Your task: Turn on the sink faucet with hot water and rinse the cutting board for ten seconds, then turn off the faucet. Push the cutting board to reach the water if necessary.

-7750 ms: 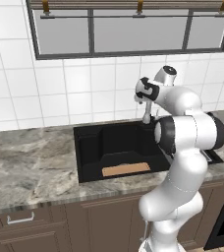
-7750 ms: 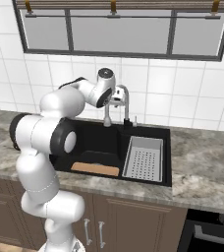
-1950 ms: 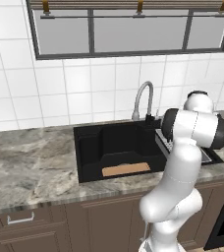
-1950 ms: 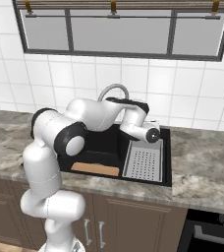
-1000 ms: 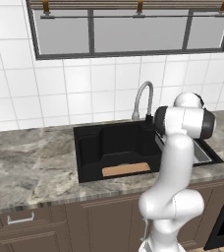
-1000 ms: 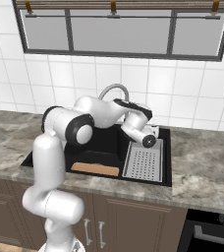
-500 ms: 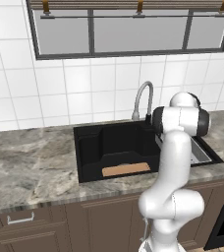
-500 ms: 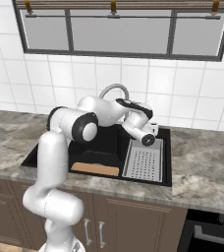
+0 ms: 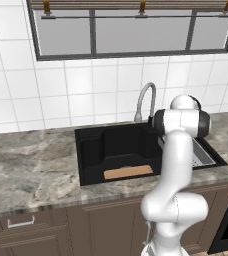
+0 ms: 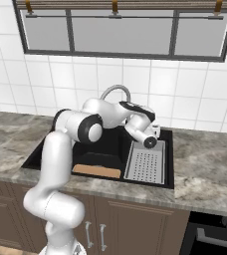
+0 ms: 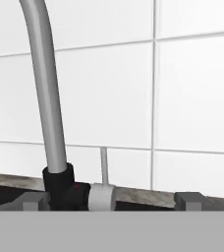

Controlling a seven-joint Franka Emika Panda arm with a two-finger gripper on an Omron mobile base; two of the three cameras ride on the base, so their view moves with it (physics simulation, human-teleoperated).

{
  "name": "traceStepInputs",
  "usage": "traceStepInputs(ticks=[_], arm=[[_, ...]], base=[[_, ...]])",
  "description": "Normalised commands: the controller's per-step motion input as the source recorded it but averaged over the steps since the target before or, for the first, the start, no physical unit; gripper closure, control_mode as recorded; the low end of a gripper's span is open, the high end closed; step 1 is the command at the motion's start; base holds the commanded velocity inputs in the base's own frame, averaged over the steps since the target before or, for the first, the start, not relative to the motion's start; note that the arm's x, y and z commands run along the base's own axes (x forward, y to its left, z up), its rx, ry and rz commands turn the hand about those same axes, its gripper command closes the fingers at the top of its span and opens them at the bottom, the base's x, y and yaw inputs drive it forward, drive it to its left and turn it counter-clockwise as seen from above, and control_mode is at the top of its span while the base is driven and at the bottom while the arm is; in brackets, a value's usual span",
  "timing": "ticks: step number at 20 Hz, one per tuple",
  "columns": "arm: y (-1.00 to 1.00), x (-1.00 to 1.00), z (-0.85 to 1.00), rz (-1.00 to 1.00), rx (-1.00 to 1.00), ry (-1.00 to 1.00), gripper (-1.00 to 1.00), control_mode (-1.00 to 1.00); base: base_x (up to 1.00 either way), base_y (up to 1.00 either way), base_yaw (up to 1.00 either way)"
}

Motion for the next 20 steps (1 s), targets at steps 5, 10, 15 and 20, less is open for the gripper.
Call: traceStepInputs(ticks=[5,10,15,20], arm=[[0.00,0.25,-0.04,0.00,0.00,0.00,-1.00,-1.00],[0.01,0.23,0.00,-0.01,0.00,0.00,-1.00,-1.00],[0.09,0.16,0.00,-0.03,0.00,0.00,-1.00,-1.00],[0.10,0.13,0.00,-0.03,0.00,0.00,-1.00,-1.00]], base=[[0.00,0.00,0.00],[0.00,0.00,0.00],[0.00,0.00,0.00],[0.00,0.00,0.00]])
